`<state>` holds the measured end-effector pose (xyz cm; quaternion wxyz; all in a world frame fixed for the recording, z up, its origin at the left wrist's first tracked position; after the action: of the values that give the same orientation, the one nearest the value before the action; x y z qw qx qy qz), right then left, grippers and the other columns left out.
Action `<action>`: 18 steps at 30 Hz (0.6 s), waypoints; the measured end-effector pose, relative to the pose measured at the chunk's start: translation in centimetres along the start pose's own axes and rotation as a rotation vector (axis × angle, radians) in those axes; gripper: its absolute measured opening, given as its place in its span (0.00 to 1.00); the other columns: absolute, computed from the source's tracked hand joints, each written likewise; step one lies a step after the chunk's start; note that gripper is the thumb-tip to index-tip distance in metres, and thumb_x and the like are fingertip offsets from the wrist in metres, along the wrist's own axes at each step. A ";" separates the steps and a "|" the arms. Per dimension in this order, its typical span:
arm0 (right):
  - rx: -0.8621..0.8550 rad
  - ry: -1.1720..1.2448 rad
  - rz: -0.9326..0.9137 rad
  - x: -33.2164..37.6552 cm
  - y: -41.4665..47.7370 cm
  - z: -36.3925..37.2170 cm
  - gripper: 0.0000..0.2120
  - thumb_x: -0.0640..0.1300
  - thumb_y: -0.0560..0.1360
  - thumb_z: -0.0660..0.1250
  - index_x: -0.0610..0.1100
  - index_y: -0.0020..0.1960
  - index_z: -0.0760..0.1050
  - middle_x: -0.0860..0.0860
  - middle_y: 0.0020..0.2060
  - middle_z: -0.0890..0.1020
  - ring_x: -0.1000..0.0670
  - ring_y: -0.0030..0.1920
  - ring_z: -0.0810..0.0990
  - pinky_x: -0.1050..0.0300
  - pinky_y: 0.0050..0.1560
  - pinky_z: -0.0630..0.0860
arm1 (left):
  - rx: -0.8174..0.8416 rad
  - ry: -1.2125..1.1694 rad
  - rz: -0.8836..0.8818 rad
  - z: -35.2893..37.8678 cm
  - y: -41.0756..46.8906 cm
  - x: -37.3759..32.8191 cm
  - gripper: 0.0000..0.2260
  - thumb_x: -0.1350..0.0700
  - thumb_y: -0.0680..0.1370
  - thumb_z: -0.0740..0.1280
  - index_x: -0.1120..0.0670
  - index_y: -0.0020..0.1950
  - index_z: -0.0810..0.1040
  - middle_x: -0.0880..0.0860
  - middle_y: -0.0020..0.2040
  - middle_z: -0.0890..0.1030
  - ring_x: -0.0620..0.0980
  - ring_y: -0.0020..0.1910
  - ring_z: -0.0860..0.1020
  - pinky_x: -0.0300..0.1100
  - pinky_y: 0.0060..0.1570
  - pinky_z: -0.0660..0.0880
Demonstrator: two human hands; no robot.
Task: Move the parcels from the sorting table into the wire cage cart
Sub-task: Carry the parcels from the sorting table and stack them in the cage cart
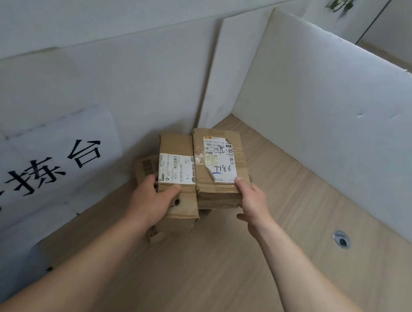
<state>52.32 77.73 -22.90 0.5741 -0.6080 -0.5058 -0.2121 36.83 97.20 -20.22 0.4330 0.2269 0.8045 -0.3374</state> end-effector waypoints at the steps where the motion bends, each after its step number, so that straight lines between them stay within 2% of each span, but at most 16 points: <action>1: 0.012 0.016 0.016 -0.1 0.0 0.0 0.13 0.59 0.77 0.67 0.50 0.52 0.78 0.50 0.55 0.81 0.45 0.57 0.78 0.39 0.57 0.76 | 0.001 0.001 0.001 0.0 0.1 0.0 0.22 0.47 0.77 0.70 0.50 0.70 0.75 0.49 0.64 0.80 0.50 0.60 0.77 0.43 0.56 0.70; 4: 0.055 0.062 0.033 -0.2 -0.3 0.3 0.13 0.60 0.78 0.67 0.52 0.55 0.77 0.50 0.60 0.80 0.44 0.62 0.76 0.42 0.56 0.75 | 0.012 -0.008 0.006 -0.1 0.0 0.0 0.22 0.47 0.77 0.70 0.50 0.70 0.74 0.48 0.65 0.79 0.49 0.59 0.76 0.43 0.56 0.71; 9: 0.085 0.084 0.005 -0.3 -0.3 0.4 0.08 0.56 0.79 0.68 0.54 0.54 0.75 0.52 0.60 0.79 0.45 0.62 0.76 0.41 0.57 0.74 | 0.048 -0.055 0.000 -0.3 -0.3 -0.2 0.22 0.49 0.77 0.71 0.49 0.70 0.75 0.48 0.63 0.80 0.50 0.59 0.78 0.46 0.58 0.74; 13: 0.096 0.086 -0.020 -0.5 -0.4 0.1 0.08 0.55 0.77 0.69 0.57 0.55 0.75 0.51 0.60 0.80 0.44 0.61 0.78 0.43 0.52 0.76 | 0.071 -0.127 -0.008 -0.6 -0.3 -0.1 0.20 0.52 0.75 0.74 0.48 0.67 0.78 0.47 0.60 0.81 0.47 0.55 0.80 0.48 0.58 0.77; 16: 0.100 0.068 -0.025 -0.6 -0.5 -0.2 0.16 0.59 0.74 0.70 0.57 0.59 0.75 0.51 0.60 0.80 0.43 0.61 0.78 0.43 0.51 0.75 | 0.096 -0.144 -0.013 -0.9 -0.2 0.2 0.25 0.53 0.74 0.76 0.47 0.70 0.75 0.48 0.61 0.81 0.48 0.56 0.80 0.53 0.60 0.78; 18: 0.092 0.057 -0.018 -0.7 -0.5 -0.3 0.15 0.58 0.76 0.69 0.54 0.60 0.75 0.52 0.59 0.81 0.44 0.61 0.78 0.42 0.53 0.74 | 0.100 -0.152 -0.021 -1.1 -0.1 0.4 0.30 0.53 0.73 0.76 0.45 0.73 0.71 0.47 0.63 0.79 0.50 0.59 0.79 0.55 0.61 0.77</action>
<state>51.74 77.11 -23.16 0.6134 -0.5701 -0.5040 -0.2112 35.97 97.91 -20.06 0.4773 0.2135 0.7537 -0.3981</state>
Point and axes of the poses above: each hand's wrist, its own y-axis towards the middle knuckle, its own z-axis out of the palm, x = y × z, the point moved 3 cm from there along y, towards the middle knuckle
